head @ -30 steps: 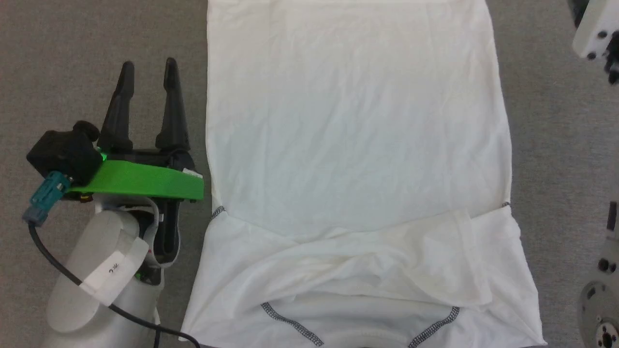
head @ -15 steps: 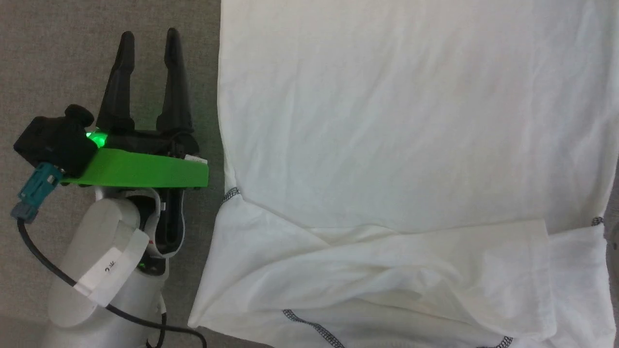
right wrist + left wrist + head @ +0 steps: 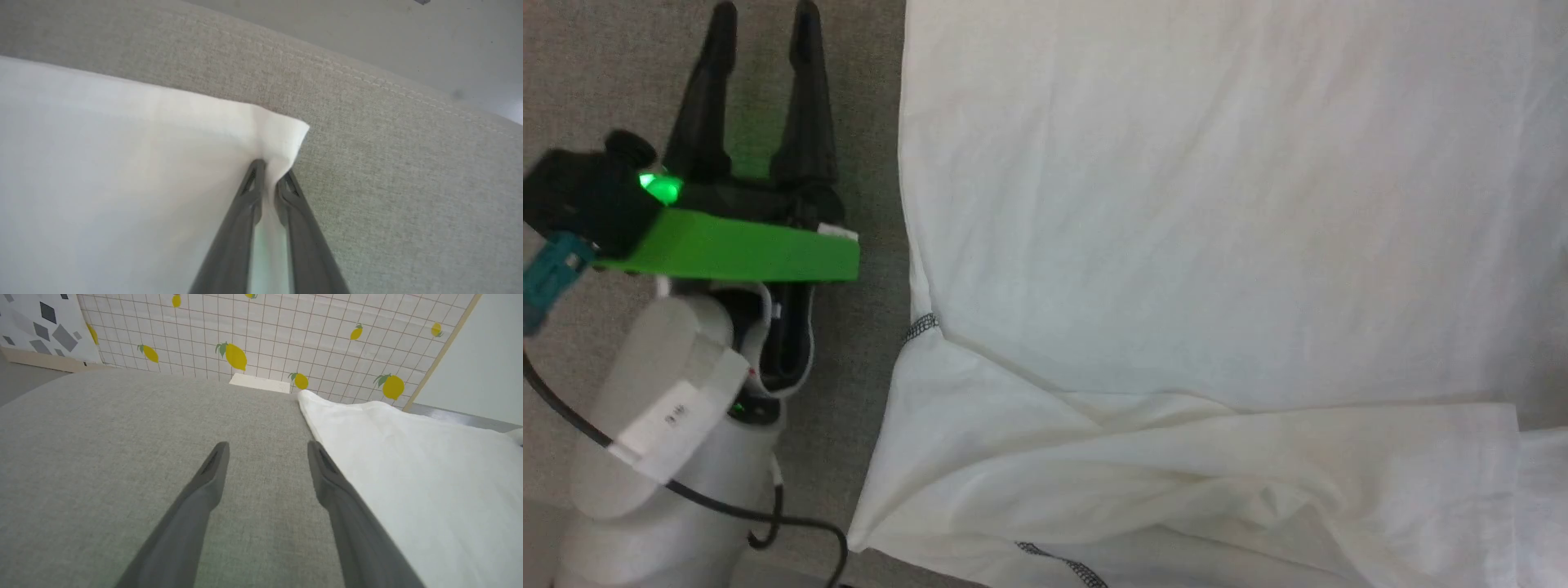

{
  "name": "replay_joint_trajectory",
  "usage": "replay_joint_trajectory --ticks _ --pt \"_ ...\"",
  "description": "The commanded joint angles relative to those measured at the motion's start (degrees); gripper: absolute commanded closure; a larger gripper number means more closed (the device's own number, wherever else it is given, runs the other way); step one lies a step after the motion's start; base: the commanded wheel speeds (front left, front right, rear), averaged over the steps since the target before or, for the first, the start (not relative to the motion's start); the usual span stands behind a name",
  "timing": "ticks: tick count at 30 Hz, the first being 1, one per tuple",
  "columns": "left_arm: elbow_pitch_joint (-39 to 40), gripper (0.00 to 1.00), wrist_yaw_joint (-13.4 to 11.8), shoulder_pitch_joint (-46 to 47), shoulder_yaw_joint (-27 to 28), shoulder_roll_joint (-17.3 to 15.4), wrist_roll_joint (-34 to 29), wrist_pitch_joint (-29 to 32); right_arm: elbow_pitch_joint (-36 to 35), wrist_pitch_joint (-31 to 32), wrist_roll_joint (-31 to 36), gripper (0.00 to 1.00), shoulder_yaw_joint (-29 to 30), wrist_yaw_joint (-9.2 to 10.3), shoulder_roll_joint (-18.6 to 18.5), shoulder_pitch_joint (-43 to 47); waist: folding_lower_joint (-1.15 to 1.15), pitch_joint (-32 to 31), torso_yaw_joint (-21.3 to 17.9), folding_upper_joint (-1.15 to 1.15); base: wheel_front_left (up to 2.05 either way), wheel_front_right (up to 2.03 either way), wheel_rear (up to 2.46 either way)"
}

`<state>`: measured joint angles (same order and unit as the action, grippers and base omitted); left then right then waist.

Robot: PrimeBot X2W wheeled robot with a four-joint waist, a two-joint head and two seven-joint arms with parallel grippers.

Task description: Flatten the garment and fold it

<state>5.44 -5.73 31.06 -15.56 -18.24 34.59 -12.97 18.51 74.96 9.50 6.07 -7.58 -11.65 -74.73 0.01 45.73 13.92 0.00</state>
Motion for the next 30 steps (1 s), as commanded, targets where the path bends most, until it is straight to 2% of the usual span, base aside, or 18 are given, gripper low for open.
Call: replay_joint_trajectory --ticks 1,2,3,5,9,13,18,26,27,28,30 --pt "0.12 0.0 0.85 4.03 0.56 -1.54 -0.06 1.17 1.11 1.24 -0.23 1.0 0.71 0.09 -0.5 1.94 -0.01 0.04 -0.66 0.0 0.0 0.0 0.0" --pt "-0.14 0.0 1.26 6.0 0.65 -2.51 -0.32 2.31 0.73 1.14 -0.4 1.0 0.83 0.09 -0.43 1.77 -0.01 -0.01 -0.9 0.0 0.0 0.0 0.0" --pt "-1.99 0.0 3.73 14.94 0.24 -5.98 -0.74 8.01 -0.32 0.69 -1.19 1.0 0.75 0.09 0.19 0.88 -0.01 -0.12 -2.18 0.0 0.0 0.0 0.0" --pt "-4.56 0.0 5.14 21.47 -0.11 -7.51 -0.25 12.67 -0.76 0.29 -1.81 1.0 0.23 0.09 0.56 0.17 -0.01 -0.1 -3.19 0.0 0.0 0.0 0.0" --pt "-13.18 0.0 7.25 33.96 -1.48 -8.54 2.03 23.34 -1.34 -0.58 -3.17 1.0 -1.01 0.09 1.24 -1.17 -0.01 0.18 -5.26 0.0 0.0 0.0 0.0" --pt "-22.68 0.0 8.53 41.97 -4.91 -8.26 3.59 35.28 -1.21 -1.59 -4.48 1.0 -1.75 0.09 2.14 -2.17 -0.01 0.67 -6.93 0.0 0.0 0.0 0.0" --pt "-31.46 0.0 8.04 46.84 -7.55 -7.05 6.51 49.12 -0.47 -2.78 -5.85 1.0 -3.68 0.09 2.6 -3.31 -0.01 1.75 -8.64 0.0 0.0 0.0 0.0" --pt "-35.85 0.0 5.64 47.42 -10.34 -6.01 7.92 60.08 0.54 -3.67 -7.59 1.0 -4.88 0.09 2.2 -3.66 -0.01 3.24 -9.38 0.0 0.0 0.0 0.0" --pt "-35.99 0.79 5.54 46.6 -10.08 -5.13 9.61 61.72 0.65 -3.91 -7.79 1.0 -4.87 0.09 2.18 -3.74 -0.01 3.6 -9.43 0.0 0.0 0.0 0.0" --pt "-35.85 1.0 5.48 46.39 -9.77 -4.9 10.15 61.73 0.72 -4.01 -7.86 1.0 -4.92 0.09 2.14 -3.78 -0.01 3.74 -9.45 0.0 0.0 0.0 0.0" --pt "-35.33 1.0 5.3 46.19 -9.34 -5.13 10.35 61.12 0.95 -4.25 -7.98 1.0 -5.1 0.09 1.98 -3.82 -0.01 3.89 -9.51 0.0 0.0 0.0 0.0"
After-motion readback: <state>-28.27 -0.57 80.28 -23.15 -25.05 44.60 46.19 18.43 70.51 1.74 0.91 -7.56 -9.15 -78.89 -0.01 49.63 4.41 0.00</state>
